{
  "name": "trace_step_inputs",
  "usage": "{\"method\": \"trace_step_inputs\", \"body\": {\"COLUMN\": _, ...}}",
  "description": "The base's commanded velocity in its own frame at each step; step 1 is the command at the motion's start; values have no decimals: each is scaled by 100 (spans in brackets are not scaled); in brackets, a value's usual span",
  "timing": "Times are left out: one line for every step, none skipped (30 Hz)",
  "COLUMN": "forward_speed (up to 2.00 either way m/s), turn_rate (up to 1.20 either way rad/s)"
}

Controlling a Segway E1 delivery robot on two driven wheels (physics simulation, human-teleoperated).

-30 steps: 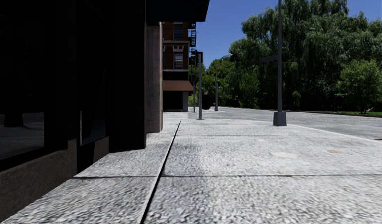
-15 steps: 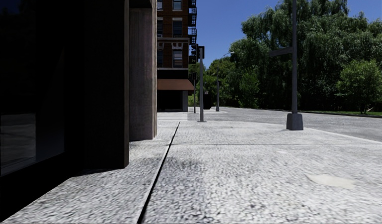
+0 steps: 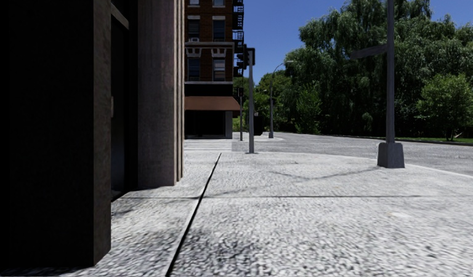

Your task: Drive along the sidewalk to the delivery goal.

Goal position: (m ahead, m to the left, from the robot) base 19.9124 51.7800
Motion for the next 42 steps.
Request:
{"method": "trace_step_inputs", "body": {"forward_speed": 200, "turn_rate": 0}}
{"method": "trace_step_inputs", "body": {"forward_speed": 200, "turn_rate": 0}}
{"method": "trace_step_inputs", "body": {"forward_speed": 200, "turn_rate": 0}}
{"method": "trace_step_inputs", "body": {"forward_speed": 200, "turn_rate": 0}}
{"method": "trace_step_inputs", "body": {"forward_speed": 200, "turn_rate": 0}}
{"method": "trace_step_inputs", "body": {"forward_speed": 200, "turn_rate": 0}}
{"method": "trace_step_inputs", "body": {"forward_speed": 200, "turn_rate": 0}}
{"method": "trace_step_inputs", "body": {"forward_speed": 200, "turn_rate": 0}}
{"method": "trace_step_inputs", "body": {"forward_speed": 200, "turn_rate": 0}}
{"method": "trace_step_inputs", "body": {"forward_speed": 200, "turn_rate": 0}}
{"method": "trace_step_inputs", "body": {"forward_speed": 200, "turn_rate": 0}}
{"method": "trace_step_inputs", "body": {"forward_speed": 200, "turn_rate": 0}}
{"method": "trace_step_inputs", "body": {"forward_speed": 200, "turn_rate": 0}}
{"method": "trace_step_inputs", "body": {"forward_speed": 200, "turn_rate": 0}}
{"method": "trace_step_inputs", "body": {"forward_speed": 200, "turn_rate": 0}}
{"method": "trace_step_inputs", "body": {"forward_speed": 200, "turn_rate": 0}}
{"method": "trace_step_inputs", "body": {"forward_speed": 200, "turn_rate": 0}}
{"method": "trace_step_inputs", "body": {"forward_speed": 200, "turn_rate": 0}}
{"method": "trace_step_inputs", "body": {"forward_speed": 200, "turn_rate": 0}}
{"method": "trace_step_inputs", "body": {"forward_speed": 200, "turn_rate": 0}}
{"method": "trace_step_inputs", "body": {"forward_speed": 200, "turn_rate": 0}}
{"method": "trace_step_inputs", "body": {"forward_speed": 200, "turn_rate": 0}}
{"method": "trace_step_inputs", "body": {"forward_speed": 200, "turn_rate": 0}}
{"method": "trace_step_inputs", "body": {"forward_speed": 200, "turn_rate": 0}}
{"method": "trace_step_inputs", "body": {"forward_speed": 200, "turn_rate": 0}}
{"method": "trace_step_inputs", "body": {"forward_speed": 200, "turn_rate": 0}}
{"method": "trace_step_inputs", "body": {"forward_speed": 200, "turn_rate": 0}}
{"method": "trace_step_inputs", "body": {"forward_speed": 200, "turn_rate": 0}}
{"method": "trace_step_inputs", "body": {"forward_speed": 200, "turn_rate": 0}}
{"method": "trace_step_inputs", "body": {"forward_speed": 200, "turn_rate": 0}}
{"method": "trace_step_inputs", "body": {"forward_speed": 200, "turn_rate": 0}}
{"method": "trace_step_inputs", "body": {"forward_speed": 200, "turn_rate": 0}}
{"method": "trace_step_inputs", "body": {"forward_speed": 200, "turn_rate": 0}}
{"method": "trace_step_inputs", "body": {"forward_speed": 200, "turn_rate": 0}}
{"method": "trace_step_inputs", "body": {"forward_speed": 200, "turn_rate": 1}}
{"method": "trace_step_inputs", "body": {"forward_speed": 200, "turn_rate": 39}}
{"method": "trace_step_inputs", "body": {"forward_speed": 200, "turn_rate": 39}}
{"method": "trace_step_inputs", "body": {"forward_speed": 200, "turn_rate": 39}}
{"method": "trace_step_inputs", "body": {"forward_speed": 200, "turn_rate": 39}}
{"method": "trace_step_inputs", "body": {"forward_speed": 200, "turn_rate": 39}}
{"method": "trace_step_inputs", "body": {"forward_speed": 200, "turn_rate": 39}}
{"method": "trace_step_inputs", "body": {"forward_speed": 200, "turn_rate": 39}}
